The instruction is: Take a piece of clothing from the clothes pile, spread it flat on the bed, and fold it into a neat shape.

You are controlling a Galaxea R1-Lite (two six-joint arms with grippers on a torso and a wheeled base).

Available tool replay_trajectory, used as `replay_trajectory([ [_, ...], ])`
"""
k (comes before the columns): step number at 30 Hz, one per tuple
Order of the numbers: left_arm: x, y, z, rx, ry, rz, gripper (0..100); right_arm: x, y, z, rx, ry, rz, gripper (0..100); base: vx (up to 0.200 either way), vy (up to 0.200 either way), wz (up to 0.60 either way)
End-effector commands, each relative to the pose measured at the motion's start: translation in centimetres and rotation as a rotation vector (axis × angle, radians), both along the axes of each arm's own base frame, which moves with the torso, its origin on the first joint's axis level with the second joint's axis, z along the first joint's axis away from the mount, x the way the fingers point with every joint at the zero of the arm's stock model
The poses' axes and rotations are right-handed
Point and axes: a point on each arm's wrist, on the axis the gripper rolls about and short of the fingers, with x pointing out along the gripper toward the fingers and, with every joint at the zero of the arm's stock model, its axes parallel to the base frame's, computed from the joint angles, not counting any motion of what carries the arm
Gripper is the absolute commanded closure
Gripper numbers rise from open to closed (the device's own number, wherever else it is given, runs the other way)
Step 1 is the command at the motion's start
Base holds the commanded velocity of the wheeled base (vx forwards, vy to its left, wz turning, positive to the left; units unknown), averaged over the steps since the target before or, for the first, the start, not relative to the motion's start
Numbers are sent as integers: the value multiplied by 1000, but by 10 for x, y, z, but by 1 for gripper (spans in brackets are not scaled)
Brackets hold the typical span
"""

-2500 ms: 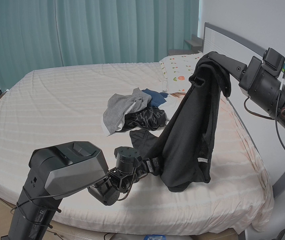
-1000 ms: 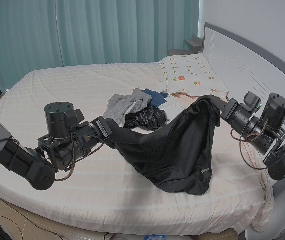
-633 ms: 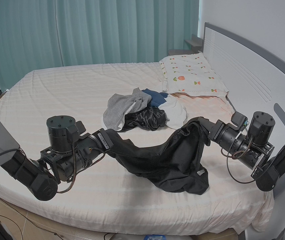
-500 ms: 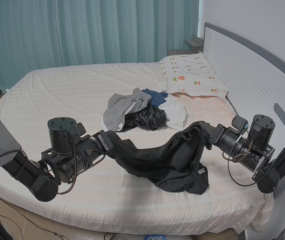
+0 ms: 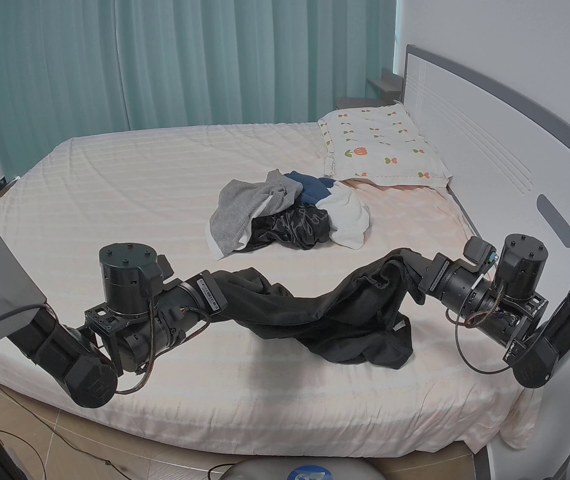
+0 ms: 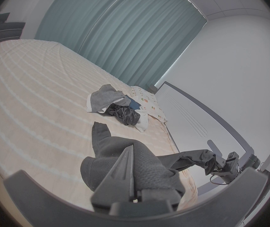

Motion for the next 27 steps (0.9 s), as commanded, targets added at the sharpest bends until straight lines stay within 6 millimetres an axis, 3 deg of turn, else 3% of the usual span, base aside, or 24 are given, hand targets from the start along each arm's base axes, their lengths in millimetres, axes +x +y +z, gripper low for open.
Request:
replay_trajectory([
  [1, -5, -6, -1, 5, 5, -28, 100, 0, 0, -1, 1, 2, 0, 100, 0, 0, 0],
  [8, -5, -4, -2, -1, 9, -23, 100, 0, 1, -1, -2, 4, 2, 100, 0, 0, 0],
  [17, -3, -2, 4, 4, -11, 24, 100, 1, 1, 0, -7, -1, -18, 100, 0, 200, 0],
  [27, -8, 3, 24, 7, -25, 62, 100, 6, 5, 1, -51, -34, -108, 100, 0, 200, 0],
])
